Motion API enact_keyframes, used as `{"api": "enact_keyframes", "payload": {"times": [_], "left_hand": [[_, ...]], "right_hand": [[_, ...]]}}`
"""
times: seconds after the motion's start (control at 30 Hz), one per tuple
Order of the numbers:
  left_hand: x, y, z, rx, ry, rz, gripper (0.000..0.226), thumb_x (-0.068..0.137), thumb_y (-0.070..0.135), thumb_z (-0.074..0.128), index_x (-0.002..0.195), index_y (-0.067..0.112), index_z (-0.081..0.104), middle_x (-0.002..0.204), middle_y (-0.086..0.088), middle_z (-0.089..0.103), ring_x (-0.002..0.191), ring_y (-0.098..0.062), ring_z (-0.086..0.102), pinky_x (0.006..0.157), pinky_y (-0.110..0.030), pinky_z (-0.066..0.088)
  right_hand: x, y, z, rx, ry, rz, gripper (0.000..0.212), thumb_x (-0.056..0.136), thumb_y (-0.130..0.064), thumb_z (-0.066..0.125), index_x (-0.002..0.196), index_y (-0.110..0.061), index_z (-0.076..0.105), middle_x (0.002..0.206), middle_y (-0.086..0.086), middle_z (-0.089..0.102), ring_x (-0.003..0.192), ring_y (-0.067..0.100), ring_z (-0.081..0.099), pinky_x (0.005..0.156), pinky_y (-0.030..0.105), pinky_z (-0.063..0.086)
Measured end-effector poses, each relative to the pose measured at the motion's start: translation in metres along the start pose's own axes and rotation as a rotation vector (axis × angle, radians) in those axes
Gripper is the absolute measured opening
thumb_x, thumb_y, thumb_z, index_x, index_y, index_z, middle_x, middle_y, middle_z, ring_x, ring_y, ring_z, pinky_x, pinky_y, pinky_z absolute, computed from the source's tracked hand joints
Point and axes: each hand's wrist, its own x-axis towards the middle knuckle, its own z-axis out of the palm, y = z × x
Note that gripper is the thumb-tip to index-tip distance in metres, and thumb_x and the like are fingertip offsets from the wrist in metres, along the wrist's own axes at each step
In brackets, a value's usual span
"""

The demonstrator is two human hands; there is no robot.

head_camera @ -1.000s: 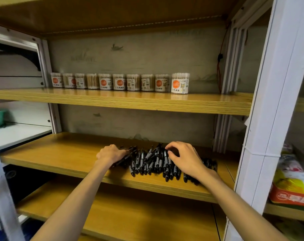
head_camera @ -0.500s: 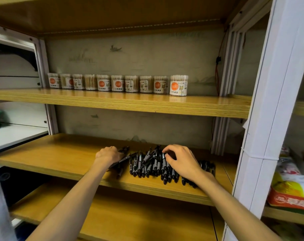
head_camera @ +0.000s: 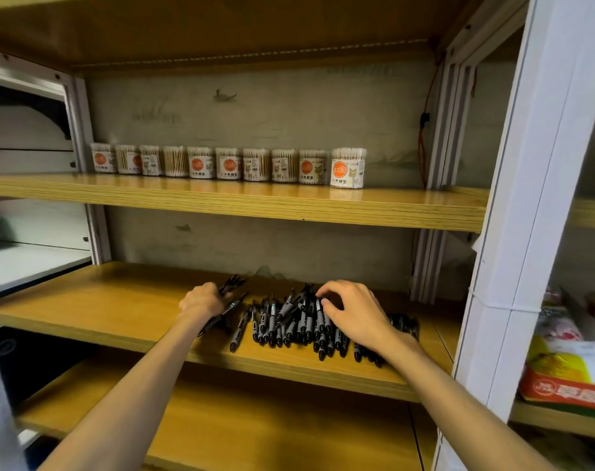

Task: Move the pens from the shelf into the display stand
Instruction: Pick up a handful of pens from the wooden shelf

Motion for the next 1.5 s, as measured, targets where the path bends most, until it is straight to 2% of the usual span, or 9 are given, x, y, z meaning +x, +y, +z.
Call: {"api": "enact_keyframes", "payload": {"times": [0.17, 0.4, 0.53, 0.73, 0.9, 1.07, 1.17, 1.37, 1.5], "left_hand": [[0.008, -0.006, 0.002, -0.169, 0.003, -0.056, 0.045, 0.103, 0.049, 0.047, 0.120, 0.008, 0.055, 0.120, -0.016, 0.063, 0.115, -0.035, 0.059, 0.089, -0.039, 0.047], [0.018, -0.018, 0.011, -0.691, 0.243, -0.101, 0.038, 0.103, 0.032, 0.055, 0.099, -0.006, 0.060, 0.104, -0.028, 0.065, 0.095, -0.042, 0.060, 0.076, -0.046, 0.047], [0.023, -0.025, 0.017, -0.993, 0.205, -0.155, 0.033, 0.101, 0.029, 0.060, 0.103, -0.004, 0.063, 0.096, -0.022, 0.071, 0.084, -0.036, 0.071, 0.079, -0.051, 0.058], [0.029, -0.023, 0.017, -1.207, 0.231, -0.196, 0.022, 0.098, 0.022, 0.063, 0.110, 0.003, 0.063, 0.079, -0.013, 0.068, 0.062, -0.024, 0.063, 0.058, -0.031, 0.048], [0.032, -0.016, 0.019, -1.230, 0.247, -0.115, 0.029, 0.100, 0.025, 0.061, 0.121, 0.005, 0.062, 0.101, -0.014, 0.068, 0.088, -0.032, 0.064, 0.078, -0.042, 0.050], [0.025, -0.002, 0.021, -1.237, 0.195, -0.028, 0.015, 0.101, 0.024, 0.060, 0.096, 0.011, 0.064, 0.073, -0.004, 0.058, 0.071, -0.023, 0.055, 0.069, -0.038, 0.044], [0.019, 0.001, 0.021, -1.139, 0.231, 0.045, 0.020, 0.099, 0.029, 0.064, 0.085, 0.015, 0.065, 0.071, -0.004, 0.064, 0.068, -0.021, 0.058, 0.064, -0.034, 0.044], [0.006, -0.002, 0.022, -1.106, 0.257, 0.078, 0.014, 0.090, 0.028, 0.073, 0.088, 0.015, 0.072, 0.076, -0.001, 0.072, 0.071, -0.017, 0.067, 0.064, -0.028, 0.049], [0.005, -0.003, 0.022, -1.132, 0.285, 0.085, 0.019, 0.092, 0.034, 0.072, 0.092, 0.015, 0.071, 0.076, -0.002, 0.069, 0.069, -0.018, 0.061, 0.067, -0.032, 0.047]], "right_hand": [[-0.001, 0.001, -0.004, -0.007, 0.009, 0.003, 0.020, 0.100, -0.031, 0.058, 0.116, -0.032, 0.068, 0.124, -0.014, 0.067, 0.119, 0.009, 0.058, 0.101, 0.035, 0.047], [-0.006, 0.005, -0.005, -0.008, 0.024, 0.005, 0.019, 0.100, -0.030, 0.058, 0.116, -0.032, 0.069, 0.124, -0.014, 0.067, 0.120, 0.008, 0.058, 0.101, 0.034, 0.045], [-0.006, 0.005, -0.004, -0.004, 0.022, 0.007, 0.019, 0.100, -0.030, 0.058, 0.116, -0.033, 0.068, 0.124, -0.014, 0.067, 0.120, 0.008, 0.058, 0.101, 0.034, 0.045], [-0.007, 0.005, -0.004, 0.005, 0.028, 0.010, 0.018, 0.100, -0.030, 0.058, 0.115, -0.033, 0.069, 0.122, -0.014, 0.067, 0.118, 0.008, 0.059, 0.101, 0.035, 0.046], [-0.005, 0.007, -0.004, 0.001, 0.028, 0.003, 0.018, 0.100, -0.030, 0.058, 0.114, -0.032, 0.069, 0.122, -0.014, 0.067, 0.118, 0.008, 0.059, 0.097, 0.033, 0.047], [-0.003, 0.008, -0.002, 0.000, 0.029, 0.008, 0.019, 0.100, -0.029, 0.057, 0.114, -0.032, 0.069, 0.124, -0.013, 0.068, 0.120, 0.008, 0.059, 0.096, 0.030, 0.044], [-0.001, 0.006, -0.001, -0.002, 0.027, 0.009, 0.018, 0.100, -0.030, 0.058, 0.114, -0.033, 0.069, 0.123, -0.013, 0.068, 0.119, 0.009, 0.059, 0.096, 0.032, 0.046], [-0.001, 0.001, 0.003, -0.002, 0.021, -0.005, 0.020, 0.100, -0.027, 0.057, 0.116, -0.030, 0.070, 0.125, -0.011, 0.067, 0.120, 0.010, 0.058, 0.097, 0.032, 0.044], [0.000, -0.002, 0.005, 0.002, 0.020, -0.015, 0.020, 0.101, -0.027, 0.058, 0.116, -0.029, 0.070, 0.126, -0.011, 0.067, 0.121, 0.010, 0.059, 0.100, 0.033, 0.044]]}}
